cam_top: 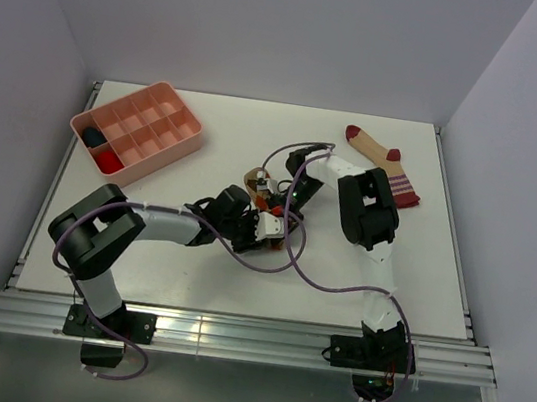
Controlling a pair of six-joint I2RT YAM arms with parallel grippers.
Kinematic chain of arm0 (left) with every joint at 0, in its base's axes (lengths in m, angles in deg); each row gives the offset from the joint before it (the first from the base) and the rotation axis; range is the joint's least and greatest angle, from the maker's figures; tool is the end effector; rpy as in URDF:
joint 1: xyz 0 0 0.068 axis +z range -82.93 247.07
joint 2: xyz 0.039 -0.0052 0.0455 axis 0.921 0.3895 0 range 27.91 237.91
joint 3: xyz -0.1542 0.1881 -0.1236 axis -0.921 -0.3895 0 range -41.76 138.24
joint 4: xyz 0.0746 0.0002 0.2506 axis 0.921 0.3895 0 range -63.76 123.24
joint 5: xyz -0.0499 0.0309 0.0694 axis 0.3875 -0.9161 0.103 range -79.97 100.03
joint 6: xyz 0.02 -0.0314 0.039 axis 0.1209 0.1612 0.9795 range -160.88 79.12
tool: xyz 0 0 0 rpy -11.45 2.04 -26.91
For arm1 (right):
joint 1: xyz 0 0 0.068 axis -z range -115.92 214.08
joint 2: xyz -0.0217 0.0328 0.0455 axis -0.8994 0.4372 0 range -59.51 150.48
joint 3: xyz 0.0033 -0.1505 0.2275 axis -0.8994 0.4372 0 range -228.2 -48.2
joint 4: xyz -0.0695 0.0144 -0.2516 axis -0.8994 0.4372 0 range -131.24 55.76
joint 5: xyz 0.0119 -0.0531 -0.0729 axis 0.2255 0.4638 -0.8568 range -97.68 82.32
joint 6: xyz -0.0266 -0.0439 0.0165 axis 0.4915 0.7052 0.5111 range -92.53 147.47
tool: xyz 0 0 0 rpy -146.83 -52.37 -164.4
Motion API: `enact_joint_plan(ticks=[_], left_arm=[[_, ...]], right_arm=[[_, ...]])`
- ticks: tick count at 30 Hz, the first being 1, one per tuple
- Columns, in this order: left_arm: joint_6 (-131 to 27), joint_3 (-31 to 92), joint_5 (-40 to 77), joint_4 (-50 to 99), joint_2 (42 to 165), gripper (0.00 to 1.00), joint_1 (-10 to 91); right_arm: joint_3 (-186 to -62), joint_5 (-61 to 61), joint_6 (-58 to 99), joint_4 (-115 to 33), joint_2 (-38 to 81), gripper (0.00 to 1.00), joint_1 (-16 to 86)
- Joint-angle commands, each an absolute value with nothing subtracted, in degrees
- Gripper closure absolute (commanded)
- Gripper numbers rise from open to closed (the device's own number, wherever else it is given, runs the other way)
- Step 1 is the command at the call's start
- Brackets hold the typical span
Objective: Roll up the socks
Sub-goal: Roll the sock at the center of the board.
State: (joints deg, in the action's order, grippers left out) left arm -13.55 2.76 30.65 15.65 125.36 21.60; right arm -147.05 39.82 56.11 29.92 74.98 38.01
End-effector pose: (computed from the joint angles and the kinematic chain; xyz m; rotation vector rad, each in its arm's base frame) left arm 0.2218 -0.2433 0.1437 1.5222 1.7510 -0.5764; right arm 0.3574 0.2040 0.1138 1.0601 -2.4226 -1.1696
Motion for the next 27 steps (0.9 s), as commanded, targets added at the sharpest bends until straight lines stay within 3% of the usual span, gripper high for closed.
enact_joint_plan(ticks=[1,7,11,13,17,21,27], left_arm=[[-13.99,4.83,33.50,13.76,125.91,0.56,21.37],[-15.66,4.38,34.46,12.09,124.85,0.53,21.28],[-16.36,5.00,35.43,12.44,125.90,0.58,21.28],[-16.45,5.44,35.87,13.49,126.87,0.65,21.37],[-19.78,6.14,38.33,13.76,127.93,0.99,22.33],[-21.81,8.42,39.91,17.97,129.42,0.99,23.39],[-27.87,12.64,47.10,26.05,132.49,0.99,26.64]], right_arm=[[-148.57,35.12,58.49,27.93,76.80,1.00,38.85],[-148.31,35.12,58.32,27.67,76.89,1.00,38.85],[-148.75,35.03,58.14,27.67,77.33,1.00,38.85],[-148.84,34.94,57.97,27.49,77.24,1.00,38.85],[-148.75,35.03,57.44,26.70,77.15,1.00,38.85],[-147.35,34.94,56.04,24.07,74.80,1.00,38.85],[-140.34,33.54,50.68,12.57,66.46,0.83,38.94]])
